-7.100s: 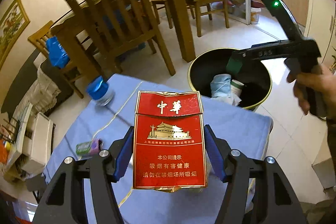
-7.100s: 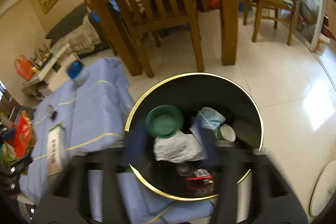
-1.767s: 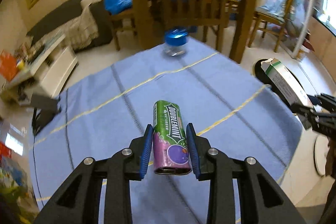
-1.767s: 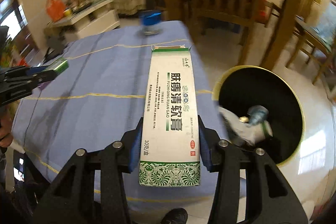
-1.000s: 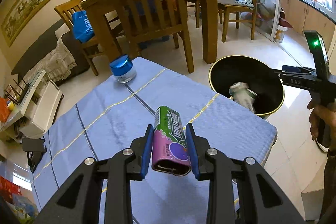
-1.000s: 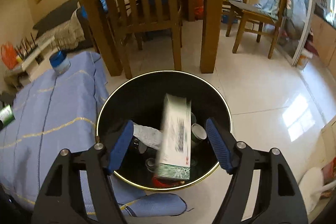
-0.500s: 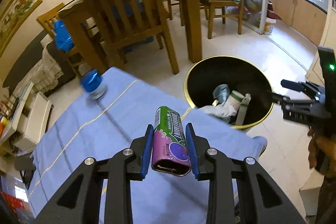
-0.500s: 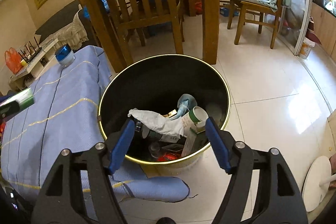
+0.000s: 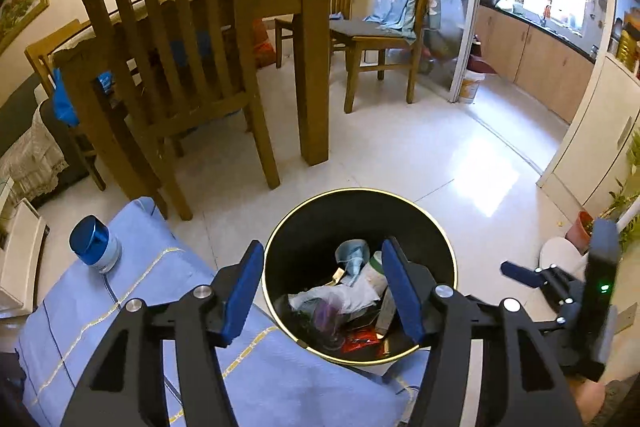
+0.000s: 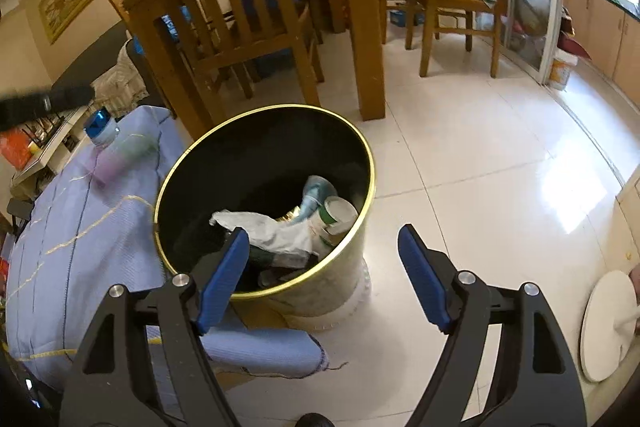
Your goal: Collect trash
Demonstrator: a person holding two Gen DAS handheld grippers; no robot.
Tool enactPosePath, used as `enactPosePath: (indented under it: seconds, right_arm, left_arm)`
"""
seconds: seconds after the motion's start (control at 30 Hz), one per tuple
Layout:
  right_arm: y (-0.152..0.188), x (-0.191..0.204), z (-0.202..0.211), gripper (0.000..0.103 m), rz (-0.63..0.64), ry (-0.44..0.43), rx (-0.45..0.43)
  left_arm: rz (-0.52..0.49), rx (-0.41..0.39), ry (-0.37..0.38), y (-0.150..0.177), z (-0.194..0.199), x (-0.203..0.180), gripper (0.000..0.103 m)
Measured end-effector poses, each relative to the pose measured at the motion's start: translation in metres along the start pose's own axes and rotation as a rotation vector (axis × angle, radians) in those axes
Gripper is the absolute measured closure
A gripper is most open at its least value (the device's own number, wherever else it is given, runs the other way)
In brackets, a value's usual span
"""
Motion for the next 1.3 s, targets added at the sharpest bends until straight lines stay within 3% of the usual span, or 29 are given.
enactPosePath:
  seconds: [0.07, 0.13, 0.2, 0.37, 0.5, 0.57, 0.67, 0.73, 0.87, 0.97, 1.13, 1.3]
  right_arm:
    - [0.003, -0.002, 0.0, 0.027, -0.007, 0.0, 0.005]
    - [0.006, 0.0, 0.002, 0.027, -0.007, -0.002, 0.006]
    - [0.004, 0.007, 0.003, 0.019, -0.002, -0.006, 0.007]
    - [-0.011, 0.059, 0.015, 0.005, 0.04, -0.072, -0.02]
    - [-0.027, 0.146, 0.037, 0.005, 0.091, -0.204, -0.033]
    - [-0.029, 0.197, 0.049, 0.005, 0.128, -0.221, -0.019]
    - [-0.028, 0.274, 0.077, 0.005, 0.201, -0.292, -0.06]
    - [-0.02, 0.322, 0.093, 0.005, 0.281, -0.304, -0.068]
    - [0.001, 0.4, 0.118, 0.005, 0.361, -0.365, -0.074]
    - [0.007, 0.436, 0.128, 0.005, 0.351, -0.417, -0.084]
    - [0.008, 0.458, 0.15, 0.005, 0.317, -0.516, -0.123]
    - [0.01, 0.453, 0.15, 0.005, 0.3, -0.509, -0.119]
  left_arm:
    - [-0.009, 0.002, 0.008, 0.002, 0.009, -0.002, 0.044]
    - [-0.027, 0.0, -0.02, 0.004, 0.023, 0.005, 0.035]
    - [-0.044, -0.019, -0.082, 0.006, 0.045, 0.022, 0.019]
    - [-0.04, -0.039, -0.296, 0.028, 0.114, 0.09, 0.007]
    - [0.037, -0.007, -0.533, 0.077, 0.184, 0.167, 0.007]
    - [0.089, 0.033, -0.633, 0.107, 0.221, 0.201, 0.007]
    - [0.154, 0.065, -0.762, 0.15, 0.28, 0.241, 0.007]
    - [0.206, 0.046, -0.827, 0.17, 0.318, 0.258, 0.007]
    - [0.305, -0.009, -0.853, 0.19, 0.36, 0.275, 0.007]
    - [0.371, -0.044, -0.883, 0.204, 0.38, 0.282, 0.007]
    - [0.397, -0.089, -0.851, 0.206, 0.391, 0.283, 0.007]
    - [0.389, -0.125, -0.806, 0.196, 0.385, 0.277, 0.007]
Point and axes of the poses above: each gripper's, at about its wrist camera, not at the fingertips, and z roughly against the way its jaws point, x to its left, y to its underside, the point moved 9 cm from there along -z, roughly the way its jaws point, and after that the axes turned 13 degrees about -x, right-handed, at the moved point
